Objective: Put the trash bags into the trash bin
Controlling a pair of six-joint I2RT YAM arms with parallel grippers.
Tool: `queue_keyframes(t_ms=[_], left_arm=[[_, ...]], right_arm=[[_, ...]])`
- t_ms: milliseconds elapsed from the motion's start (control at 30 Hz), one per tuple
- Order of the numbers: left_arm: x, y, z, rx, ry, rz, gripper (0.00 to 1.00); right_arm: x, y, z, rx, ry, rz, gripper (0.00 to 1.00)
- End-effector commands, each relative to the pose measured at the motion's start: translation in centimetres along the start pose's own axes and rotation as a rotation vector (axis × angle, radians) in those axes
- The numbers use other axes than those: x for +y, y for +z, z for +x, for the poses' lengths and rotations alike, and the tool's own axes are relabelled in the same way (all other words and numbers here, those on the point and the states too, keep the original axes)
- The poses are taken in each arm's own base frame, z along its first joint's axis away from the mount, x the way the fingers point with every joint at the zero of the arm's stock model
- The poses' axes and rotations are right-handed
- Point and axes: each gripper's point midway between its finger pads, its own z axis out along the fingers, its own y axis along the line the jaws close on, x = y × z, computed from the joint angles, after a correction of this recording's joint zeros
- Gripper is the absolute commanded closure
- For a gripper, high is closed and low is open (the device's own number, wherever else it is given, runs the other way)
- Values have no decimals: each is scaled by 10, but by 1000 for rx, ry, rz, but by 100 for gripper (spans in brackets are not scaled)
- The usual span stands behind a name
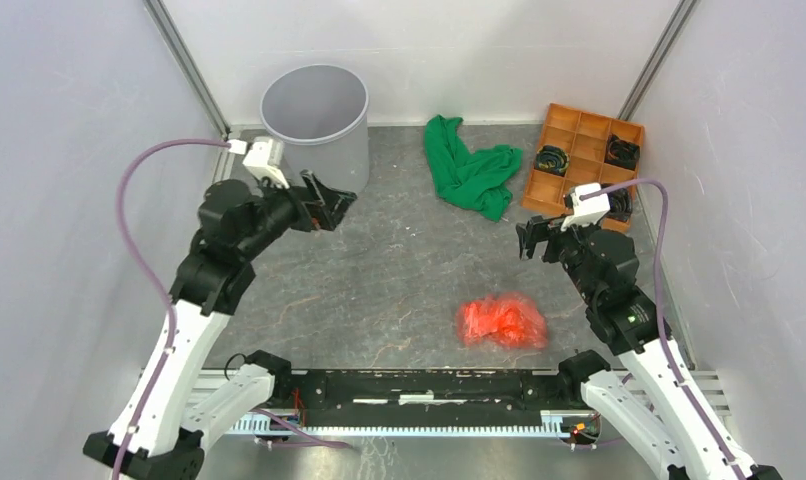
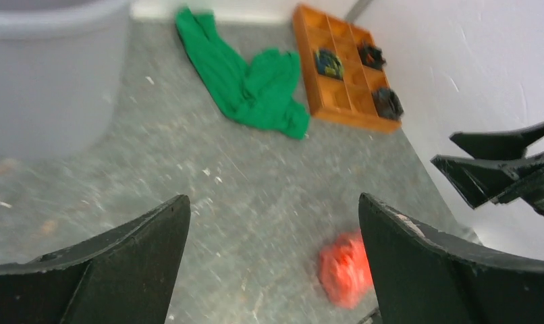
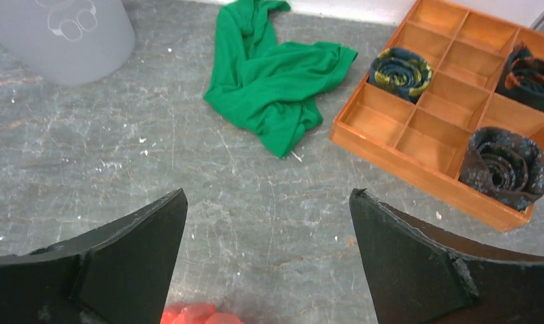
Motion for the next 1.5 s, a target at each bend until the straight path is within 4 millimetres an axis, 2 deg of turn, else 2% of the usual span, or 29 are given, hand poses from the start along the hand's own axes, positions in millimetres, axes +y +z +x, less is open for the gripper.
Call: queue_keyframes(t_ms=[0,67,167,267,367,467,567,633,733,800,867,967,1033,1067,1100,1167,1267,1400,1467], left_arm=[[-22,25,50,147,-172,173,0],[-30,36,77,202,-227,227,0],[-39,50,133,325,-290,257,0],[-58,58,189,440,-309,279,0],[-88,62,235,527,-315,340,3],[-120,62,274,584,-302,401,4],[-144,69,303,627,-293,436,6],[-161,73,315,641,-290,470,7],[-176,80,328,639,-274,493,7],[-175,86,342,660,-246,460,7],[-167,92,358,686,-233,412,14],[-161,98,365,684,-227,372,31],[-159,102,361,667,-199,361,42],[-153,104,357,658,-160,334,49],[-146,107,350,636,-117,292,60],[-131,110,329,575,-62,221,77],[-121,105,297,514,-29,213,80],[-102,97,248,440,-21,173,85],[-89,87,231,418,-18,146,86]], right_arm=[[-4,-1,15,30,12,24,2],[0,-2,22,44,14,-4,2],[10,-1,42,82,9,-66,2],[14,-3,64,139,5,-93,2],[15,-5,76,162,5,-100,2],[18,-8,75,136,8,-126,2],[24,-12,69,103,11,-158,2],[21,-14,66,92,10,-147,2],[21,-15,65,89,8,-147,2],[21,-15,65,87,6,-147,2],[21,-15,66,90,5,-146,2],[16,-14,69,97,1,-120,2],[14,-14,72,110,-4,-113,2],[15,-14,73,118,-11,-116,2],[15,-14,74,123,-13,-120,2],[20,-15,73,132,-11,-149,2],[45,-14,78,151,4,-284,2],[91,-21,92,219,58,-553,2],[107,-25,98,247,97,-649,2]])
